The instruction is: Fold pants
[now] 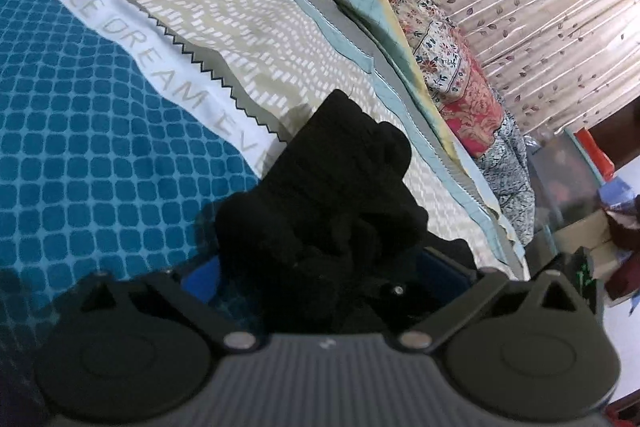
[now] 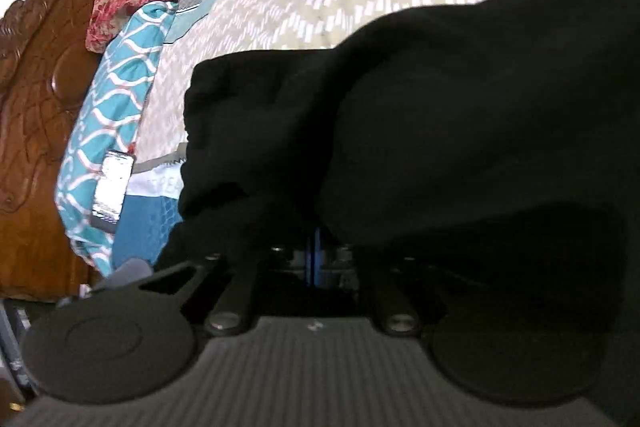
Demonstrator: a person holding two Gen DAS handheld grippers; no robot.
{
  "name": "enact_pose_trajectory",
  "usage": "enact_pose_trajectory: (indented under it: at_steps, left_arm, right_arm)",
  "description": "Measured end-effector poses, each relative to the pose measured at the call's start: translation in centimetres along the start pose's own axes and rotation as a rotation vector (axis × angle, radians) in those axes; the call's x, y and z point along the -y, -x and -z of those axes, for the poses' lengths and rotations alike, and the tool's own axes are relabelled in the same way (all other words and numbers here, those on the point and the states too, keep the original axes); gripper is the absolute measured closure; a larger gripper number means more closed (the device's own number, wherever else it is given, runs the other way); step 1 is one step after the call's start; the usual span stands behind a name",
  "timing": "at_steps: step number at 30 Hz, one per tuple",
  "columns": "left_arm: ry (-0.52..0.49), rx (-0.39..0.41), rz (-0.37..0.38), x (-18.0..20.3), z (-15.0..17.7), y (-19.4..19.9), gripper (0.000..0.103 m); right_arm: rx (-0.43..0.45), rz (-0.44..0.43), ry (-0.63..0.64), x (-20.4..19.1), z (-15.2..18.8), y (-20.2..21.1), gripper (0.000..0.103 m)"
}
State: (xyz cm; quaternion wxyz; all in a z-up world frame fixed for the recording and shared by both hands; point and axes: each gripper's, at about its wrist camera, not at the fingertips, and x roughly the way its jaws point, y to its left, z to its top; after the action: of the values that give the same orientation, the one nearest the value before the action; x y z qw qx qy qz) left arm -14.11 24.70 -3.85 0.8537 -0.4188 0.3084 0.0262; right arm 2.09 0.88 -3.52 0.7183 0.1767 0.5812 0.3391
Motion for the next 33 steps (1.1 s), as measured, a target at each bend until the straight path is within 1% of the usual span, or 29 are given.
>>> enact_pose_trajectory:
  at_steps: [1, 2, 3, 4, 5, 6, 7, 8, 10, 12, 14, 15, 16, 18, 20, 22, 23, 24, 25, 26, 27, 28, 29, 30, 31, 32, 33]
  left_arm:
    - [-0.018, 0.008, -0.024, 0.3, 0.0, -0.2, 0.042]
    - [-0.037, 0.002, -0.061, 0.6, 0.0, -0.6, 0.079]
    - [-0.023, -0.017, -0.069, 0.5, -0.1, -1.1, 0.082]
    - [0.015, -0.017, -0.052, 0.3, -0.1, -1.1, 0.084]
    - [0.028, -0.004, -0.044, 0.5, -0.1, -0.9, 0.085]
    - [-0.008, 0.017, -0.053, 1.4, 0.1, -0.5, 0.085]
    - [-0.064, 0.040, -0.062, 2.4, 0.4, -0.3, 0.085]
    - [-0.136, 0.061, -0.058, 3.9, 0.8, 0.1, 0.085]
    - [-0.233, 0.071, -0.004, 6.4, 1.5, 0.4, 0.085]
    - [-0.329, 0.057, 0.044, 9.2, 2.4, -0.1, 0.085]
    - [-0.438, 0.027, 0.070, 11.7, 3.9, -1.0, 0.085]
    - [-0.501, 0.002, 0.077, 13.1, 4.9, -1.8, 0.085]
    - [-0.542, -0.024, 0.077, 14.1, 5.8, -2.7, 0.085]
    - [-0.600, -0.084, 0.071, 15.3, 7.3, -4.4, 0.084]
    - [-0.642, -0.124, 0.029, 15.8, 8.4, -5.9, 0.081]
    - [-0.652, -0.122, 0.014, 15.6, 8.5, -6.1, 0.081]
    - [-0.646, -0.114, 0.018, 15.5, 8.5, -5.7, 0.080]
    - [-0.638, -0.102, 0.019, 15.5, 8.3, -5.3, 0.080]
    - [-0.636, -0.092, 0.019, 15.3, 8.1, -5.0, 0.079]
    - [-0.639, -0.088, 0.019, 15.4, 8.1, -4.7, 0.079]
    - [-0.643, -0.090, 0.017, 15.4, 8.2, -4.7, 0.079]
    - [-0.647, -0.094, 0.017, 15.3, 8.0, -4.7, 0.079]
    - [-0.653, -0.096, 0.016, 15.3, 8.0, -4.7, 0.079]
    - [-0.662, -0.097, 0.013, 15.3, 8.2, -4.6, 0.079]
    - [-0.674, -0.100, 0.010, 15.3, 8.3, -4.4, 0.079]
    - [-0.689, -0.102, 0.015, 15.4, 8.4, -4.1, 0.077]
    - [-0.700, -0.112, 0.028, 15.3, 8.4, -3.6, 0.076]
  right_arm:
    - [-0.002, -0.012, -0.012, 0.3, 0.0, -0.1, 0.102]
    - [-0.003, -0.021, -0.030, 0.5, 0.0, 0.0, 0.103]
    - [-0.003, -0.030, -0.045, 0.7, 0.1, 0.1, 0.103]
    - [-0.005, -0.037, -0.051, 0.8, 0.1, 0.2, 0.102]
    - [-0.006, -0.044, -0.052, 0.6, 0.1, 0.5, 0.102]
    - [-0.004, -0.053, -0.053, 0.4, 0.0, 0.8, 0.100]
    - [0.006, -0.070, -0.054, 0.2, -0.1, 1.2, 0.095]
    - [0.024, -0.089, -0.049, 0.3, -0.1, 1.9, 0.094]
    - [0.074, -0.092, -0.026, 0.6, 0.0, 3.2, 0.089]
    - [0.132, -0.074, -0.014, 1.4, 0.2, 5.3, 0.089]
    - [0.199, -0.055, -0.038, 2.9, 0.4, 7.5, 0.089]
    - [0.237, -0.039, -0.055, 3.7, 0.5, 8.7, 0.089]
    - [0.271, -0.031, -0.075, 4.6, 0.7, 9.9, 0.088]
    - [0.322, -0.009, -0.119, 6.4, 1.1, 12.1, 0.085]
    - [0.355, 0.018, -0.103, 6.5, 1.2, 13.2, 0.076]
    - [0.380, 0.022, -0.063, 5.7, 1.2, 14.2, 0.060]
    - [0.381, 0.008, -0.032, 5.2, 1.2, 14.5, 0.057]
    - [0.373, -0.008, 0.014, 4.3, 1.2, 14.4, 0.051]
    - [0.353, -0.017, 0.071, 3.0, 1.3, 14.0, 0.041]
    - [0.326, -0.021, 0.119, 2.4, 1.4, 13.9, 0.034]
    - [0.286, -0.027, 0.167, 1.5, 1.4, 13.2, 0.023]
    - [0.238, -0.039, 0.206, 0.4, 1.5, 12.1, 0.021]
    - [0.189, -0.038, 0.233, 0.0, 1.7, 11.2, 0.020]
    - [0.133, -0.014, 0.253, -0.3, 1.8, 10.0, 0.021]
    - [0.070, 0.034, 0.269, -0.8, 1.9, 8.4, 0.028]
    - [0.040, 0.080, 0.280, -0.9, 1.8, 7.3, 0.041]
    - [0.037, 0.117, 0.277, -0.7, 1.8, 6.7, 0.059]
